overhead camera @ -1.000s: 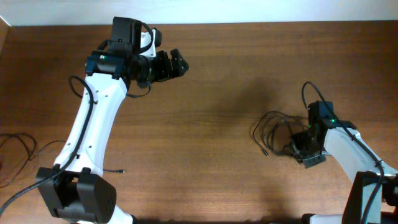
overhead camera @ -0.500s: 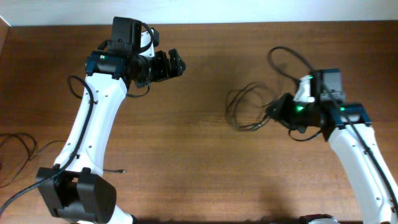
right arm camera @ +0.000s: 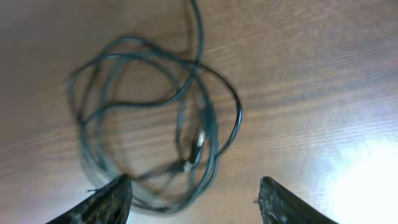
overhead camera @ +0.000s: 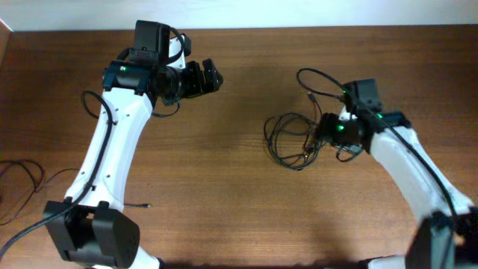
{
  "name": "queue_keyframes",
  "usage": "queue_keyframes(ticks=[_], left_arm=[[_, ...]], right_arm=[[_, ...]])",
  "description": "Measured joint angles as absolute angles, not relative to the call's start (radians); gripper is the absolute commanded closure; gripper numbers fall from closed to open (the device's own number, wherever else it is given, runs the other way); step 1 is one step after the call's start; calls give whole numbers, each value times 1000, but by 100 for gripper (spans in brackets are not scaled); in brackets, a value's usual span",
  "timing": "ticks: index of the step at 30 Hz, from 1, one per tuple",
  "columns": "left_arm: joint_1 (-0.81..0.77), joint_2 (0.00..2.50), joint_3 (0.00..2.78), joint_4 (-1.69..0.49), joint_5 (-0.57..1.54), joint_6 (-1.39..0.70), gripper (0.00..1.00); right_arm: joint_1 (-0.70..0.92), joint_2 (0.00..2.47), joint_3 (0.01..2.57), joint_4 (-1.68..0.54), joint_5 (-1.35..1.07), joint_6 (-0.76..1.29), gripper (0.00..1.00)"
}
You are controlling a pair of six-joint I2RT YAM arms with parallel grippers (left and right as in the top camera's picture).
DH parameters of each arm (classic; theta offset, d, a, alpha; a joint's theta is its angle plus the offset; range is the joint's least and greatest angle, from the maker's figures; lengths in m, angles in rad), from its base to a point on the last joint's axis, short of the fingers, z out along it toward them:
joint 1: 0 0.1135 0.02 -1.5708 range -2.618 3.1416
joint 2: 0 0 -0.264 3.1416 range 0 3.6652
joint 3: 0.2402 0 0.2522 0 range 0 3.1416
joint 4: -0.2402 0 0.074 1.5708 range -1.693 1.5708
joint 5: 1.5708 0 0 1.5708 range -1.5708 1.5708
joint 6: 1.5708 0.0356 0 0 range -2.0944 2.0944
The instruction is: Untangle cables
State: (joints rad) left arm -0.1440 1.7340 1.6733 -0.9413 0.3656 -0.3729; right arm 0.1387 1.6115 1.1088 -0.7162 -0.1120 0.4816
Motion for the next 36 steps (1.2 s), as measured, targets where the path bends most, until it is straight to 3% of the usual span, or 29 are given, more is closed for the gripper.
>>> queue_keyframes(ticks=[3,6,10,18,19,22,28,35,36], left_arm=[[-144,1734,1673,-950,365,-373,1],[-144,1734,1673,-958,365,-373,1],[-144,1734,1673,-958,365,-373,0],[-144,1734,1673,-960,365,-373,1],[-144,1734,1673,-960,365,-373,1],[-144,1734,1673,-961,365,-373,1],[-144,1734,1673,-961,365,-373,1],[-144,1734,1673,-961,365,-373,0],[-144,1734,1673,-961,365,-373,16]], right_arm=[[129,1722,1107,-632,-94,462,43],[66,1772,1106,-599,-90,481,60],[1,1772,1106,-576,-102,529,60],[37,1789,1105,-622,-137,550,60],[37,1789,1105,-643,-136,550,64],[37,1789,1105,-654,-133,552,96],[37,1803,1103,-564,-194,484,96],[29,1792,1113,-551,-480,273,96],[27,1763,1131,-575,-541,249,96]])
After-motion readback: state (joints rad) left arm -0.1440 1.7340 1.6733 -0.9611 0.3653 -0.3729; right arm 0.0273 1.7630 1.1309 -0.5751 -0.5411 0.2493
